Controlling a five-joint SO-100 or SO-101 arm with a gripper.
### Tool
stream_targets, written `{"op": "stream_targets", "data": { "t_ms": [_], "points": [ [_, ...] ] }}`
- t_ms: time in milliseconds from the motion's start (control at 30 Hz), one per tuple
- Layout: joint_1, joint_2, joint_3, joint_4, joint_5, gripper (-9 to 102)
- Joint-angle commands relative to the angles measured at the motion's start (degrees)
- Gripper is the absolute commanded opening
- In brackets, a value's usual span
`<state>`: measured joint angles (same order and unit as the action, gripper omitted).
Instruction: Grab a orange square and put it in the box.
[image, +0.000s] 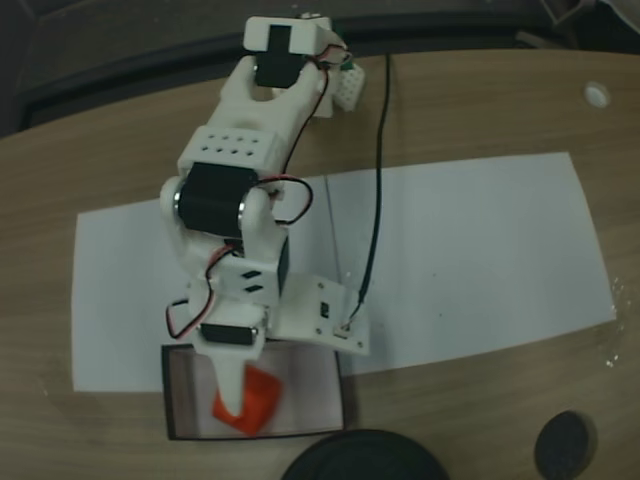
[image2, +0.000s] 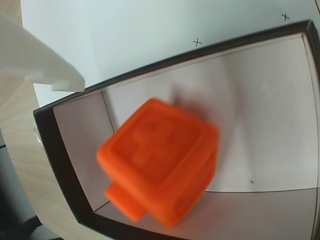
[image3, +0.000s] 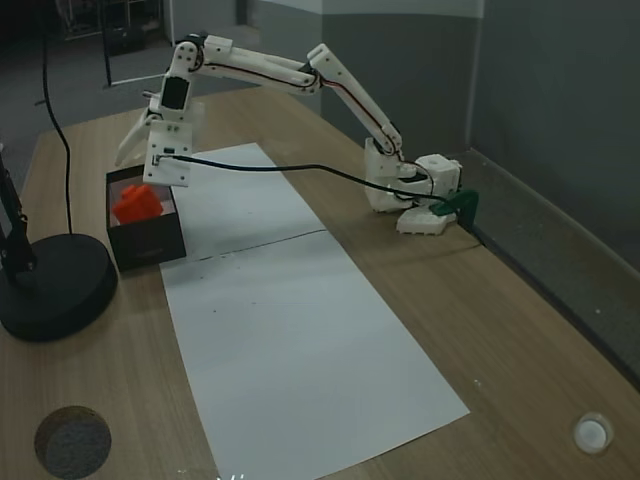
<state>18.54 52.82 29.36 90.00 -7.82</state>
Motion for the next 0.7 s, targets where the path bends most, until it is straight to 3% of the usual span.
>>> {"op": "stream_targets", "data": {
  "t_ms": [0, 100, 167, 233, 300, 500, 667],
  "points": [
    [-0.09, 2.11, -5.45, 0.97, 0.53, 38],
    [-0.09, 2.29, -8.88, 4.92, 0.62, 35],
    [-0.18, 3.6, -12.83, 9.14, 0.88, 26],
    [-0.09, 6.94, -14.59, 9.4, 3.16, 12],
    [-0.44, 12.3, -13.36, 9.4, 3.69, 6],
    [-4.66, 34.19, 5.01, 9.4, 4.22, 6],
    [-15.12, 54.84, 25.22, 8.7, 3.78, 6]
  ]
}}
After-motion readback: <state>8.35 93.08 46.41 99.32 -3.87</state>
